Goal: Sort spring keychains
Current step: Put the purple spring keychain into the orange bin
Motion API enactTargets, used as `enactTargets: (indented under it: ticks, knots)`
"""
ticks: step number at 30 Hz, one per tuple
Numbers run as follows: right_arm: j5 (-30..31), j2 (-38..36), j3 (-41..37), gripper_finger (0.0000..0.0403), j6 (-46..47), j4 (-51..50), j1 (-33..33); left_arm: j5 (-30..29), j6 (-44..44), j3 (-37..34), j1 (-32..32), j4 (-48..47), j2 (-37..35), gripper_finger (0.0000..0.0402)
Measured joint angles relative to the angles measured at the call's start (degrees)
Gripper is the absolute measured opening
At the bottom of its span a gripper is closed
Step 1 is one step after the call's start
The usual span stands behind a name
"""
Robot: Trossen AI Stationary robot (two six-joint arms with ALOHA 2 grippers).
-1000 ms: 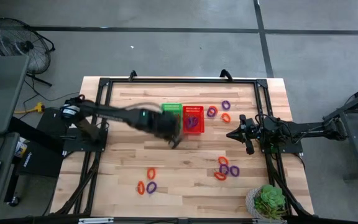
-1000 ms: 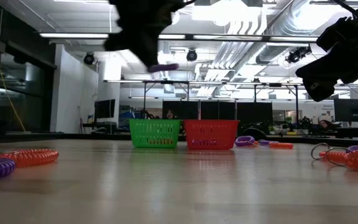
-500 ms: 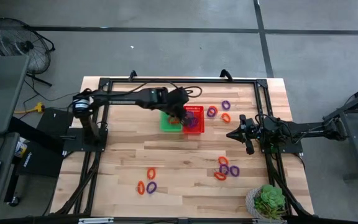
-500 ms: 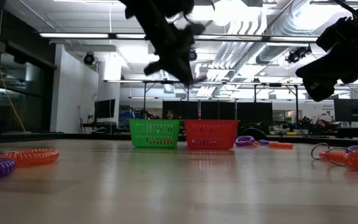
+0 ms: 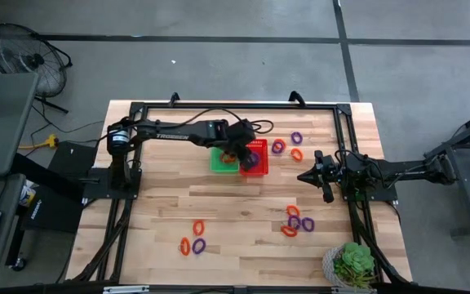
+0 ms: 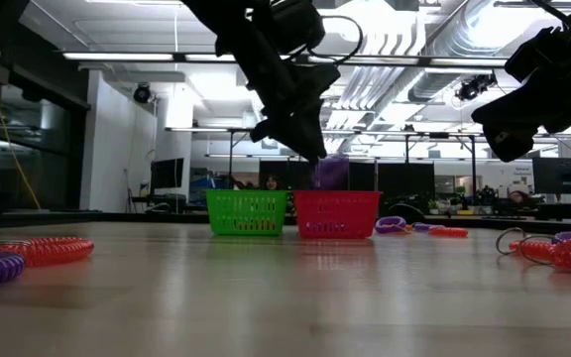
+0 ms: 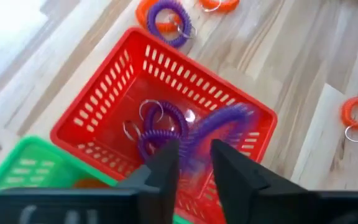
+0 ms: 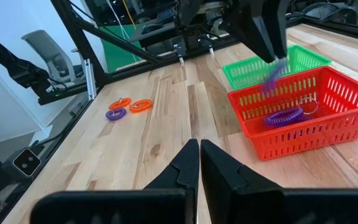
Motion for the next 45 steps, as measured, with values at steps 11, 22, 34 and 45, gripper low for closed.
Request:
enactTargets:
  ticks: [11,22,34,45]
  knots:
    - [0.0,0.0,0.0,0.0012,0.0,0.2,0.0,1.4,5.4,0.0,0.8,-3.9,-0.2,0.0185]
    - [0.0,0.0,0.0,0.0012,0.0,0.3,0.0,1.4,11.1,-0.1,0.7,-15.7,-7.0,0.0186]
    - [0.0,0.0,0.0,0.0012,0.0,0.3,0.0,-5.9,6.9,-0.1,-2.8,-30.1,-15.9,0.0186]
    - [0.0,0.0,0.0,0.0012,0.0,0.3,0.0,-11.7,-11.1,-13.8,-13.7,-31.3,-26.3,0.0186]
